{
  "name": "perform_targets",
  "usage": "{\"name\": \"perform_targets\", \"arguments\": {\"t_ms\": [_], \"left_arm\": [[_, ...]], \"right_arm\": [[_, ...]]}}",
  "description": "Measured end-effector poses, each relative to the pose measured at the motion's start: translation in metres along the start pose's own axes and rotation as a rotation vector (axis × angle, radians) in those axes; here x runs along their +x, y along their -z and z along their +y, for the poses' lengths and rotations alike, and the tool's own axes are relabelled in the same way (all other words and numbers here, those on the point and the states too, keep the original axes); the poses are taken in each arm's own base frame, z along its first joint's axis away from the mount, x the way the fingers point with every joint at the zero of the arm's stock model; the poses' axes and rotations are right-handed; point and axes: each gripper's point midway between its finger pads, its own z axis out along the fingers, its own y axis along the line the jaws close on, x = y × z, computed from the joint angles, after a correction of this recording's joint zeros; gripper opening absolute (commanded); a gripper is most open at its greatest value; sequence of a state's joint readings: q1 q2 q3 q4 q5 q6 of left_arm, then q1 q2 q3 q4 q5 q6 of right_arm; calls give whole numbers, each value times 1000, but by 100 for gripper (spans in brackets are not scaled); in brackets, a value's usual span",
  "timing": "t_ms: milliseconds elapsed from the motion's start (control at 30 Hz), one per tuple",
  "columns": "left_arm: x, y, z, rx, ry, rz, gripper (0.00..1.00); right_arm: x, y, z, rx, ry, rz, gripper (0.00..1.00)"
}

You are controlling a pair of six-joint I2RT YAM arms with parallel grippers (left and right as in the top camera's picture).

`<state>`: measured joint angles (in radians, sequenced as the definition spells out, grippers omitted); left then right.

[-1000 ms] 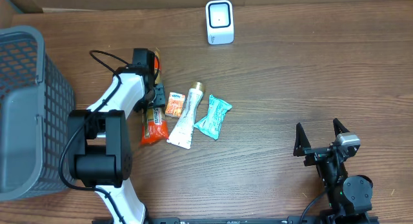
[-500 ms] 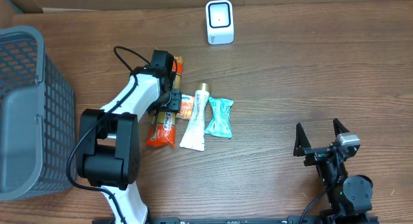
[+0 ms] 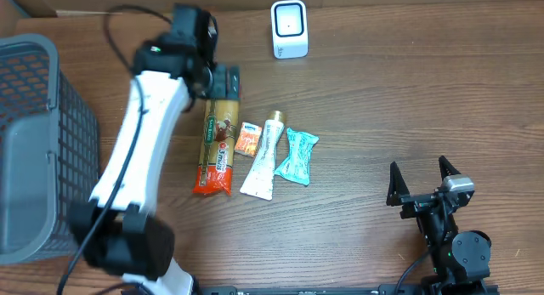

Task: Scan the item barcode
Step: 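Release the spaghetti and raise the left gripper beside the basket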

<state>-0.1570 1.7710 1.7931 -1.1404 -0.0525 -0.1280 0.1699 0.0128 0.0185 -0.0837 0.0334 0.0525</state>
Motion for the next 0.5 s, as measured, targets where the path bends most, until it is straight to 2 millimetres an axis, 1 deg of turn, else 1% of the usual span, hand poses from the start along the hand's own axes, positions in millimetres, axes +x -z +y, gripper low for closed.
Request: {"name": "perform_targets", "arguments": {"t_ms": [100,167,267,400,500], "left_arm": [[-10,55,9,2,20,-80,100],[-9,85,17,-3,37,-117,100],[-3,121,32,-17,65,-162,100],[6,154,53,-45,79,-228,100],[11,173,74,-88,55,-266,100]], "right_arm": [[0,0,0,0,0,-1,100],[0,0,0,0,0,-1,100],[0,0,0,0,0,0,100],[0,0,0,0,-1,0,100],[0,0,0,0,0,0,100]]}}
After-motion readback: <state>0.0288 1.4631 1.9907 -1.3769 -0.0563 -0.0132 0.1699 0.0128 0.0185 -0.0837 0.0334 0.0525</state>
